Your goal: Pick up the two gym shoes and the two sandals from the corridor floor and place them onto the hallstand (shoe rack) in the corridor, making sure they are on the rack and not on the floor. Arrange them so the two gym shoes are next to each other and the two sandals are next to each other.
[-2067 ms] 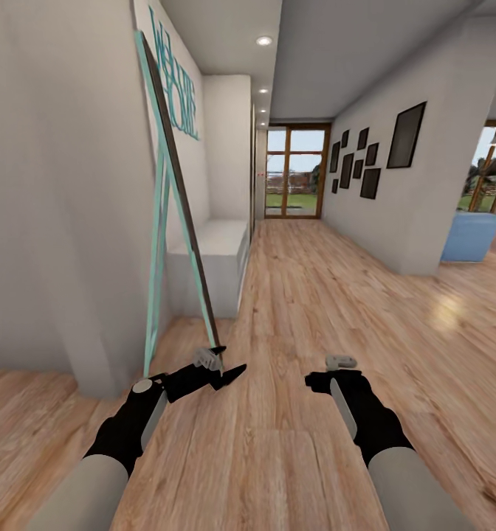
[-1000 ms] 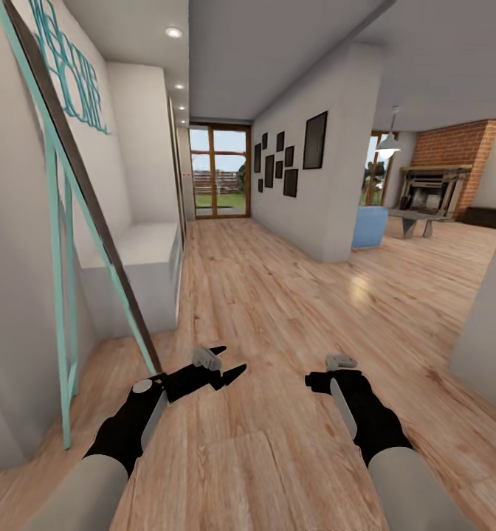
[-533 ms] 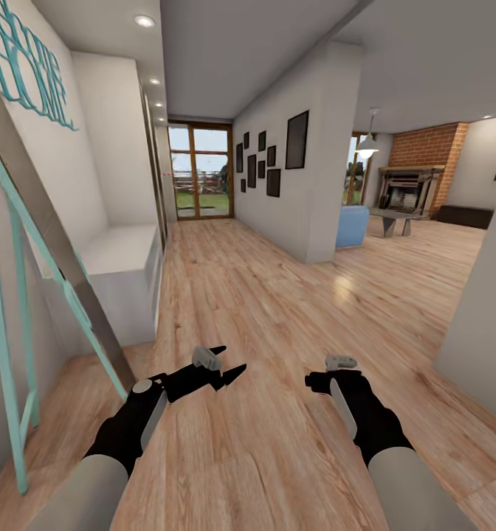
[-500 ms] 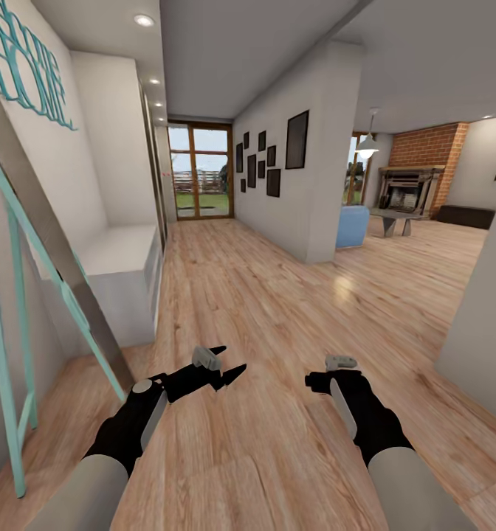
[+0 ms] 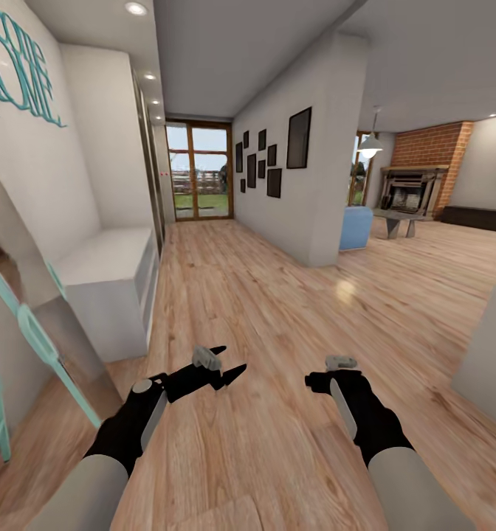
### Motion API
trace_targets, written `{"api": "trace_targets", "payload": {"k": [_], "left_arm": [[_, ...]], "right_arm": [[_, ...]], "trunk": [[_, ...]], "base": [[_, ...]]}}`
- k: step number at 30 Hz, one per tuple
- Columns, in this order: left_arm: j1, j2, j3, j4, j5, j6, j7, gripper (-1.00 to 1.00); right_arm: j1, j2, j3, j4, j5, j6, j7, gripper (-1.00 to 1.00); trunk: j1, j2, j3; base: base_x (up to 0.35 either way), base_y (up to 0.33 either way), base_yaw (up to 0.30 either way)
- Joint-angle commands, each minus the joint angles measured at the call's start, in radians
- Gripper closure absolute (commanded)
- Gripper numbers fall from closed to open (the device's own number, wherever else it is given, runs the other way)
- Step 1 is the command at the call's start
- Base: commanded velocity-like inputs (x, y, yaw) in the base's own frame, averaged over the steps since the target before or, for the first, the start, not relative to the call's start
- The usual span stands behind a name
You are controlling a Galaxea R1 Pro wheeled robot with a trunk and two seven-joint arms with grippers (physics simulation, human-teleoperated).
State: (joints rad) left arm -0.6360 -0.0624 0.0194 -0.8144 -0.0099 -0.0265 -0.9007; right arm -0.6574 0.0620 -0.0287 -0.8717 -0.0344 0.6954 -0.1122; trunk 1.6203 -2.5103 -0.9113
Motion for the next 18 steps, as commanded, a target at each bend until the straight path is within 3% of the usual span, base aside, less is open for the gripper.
{"api": "trace_targets", "payload": {"k": [1,9,18], "left_arm": [[-0.001,-0.001,0.002,0.001,-0.001,-0.003,-0.004,-1.0],[-0.001,-0.001,0.002,0.001,-0.001,-0.003,-0.003,-1.0],[-0.001,-0.001,0.002,0.001,-0.001,-0.003,-0.004,-1.0]], "right_arm": [[-0.001,0.001,-0.002,-0.001,-0.004,0.004,-0.004,-1.0],[-0.001,0.001,-0.002,-0.001,-0.004,0.005,-0.004,-1.0],[-0.001,0.001,-0.002,-0.002,-0.004,0.005,-0.004,-1.0]], "trunk": [[0.0,0.0,-0.001],[0.0,0.0,-0.001],[0.0,0.0,-0.001]], "base": [[0.344,0.0,0.0],[0.344,0.0,-0.03],[0.345,0.0,-0.253]]}}
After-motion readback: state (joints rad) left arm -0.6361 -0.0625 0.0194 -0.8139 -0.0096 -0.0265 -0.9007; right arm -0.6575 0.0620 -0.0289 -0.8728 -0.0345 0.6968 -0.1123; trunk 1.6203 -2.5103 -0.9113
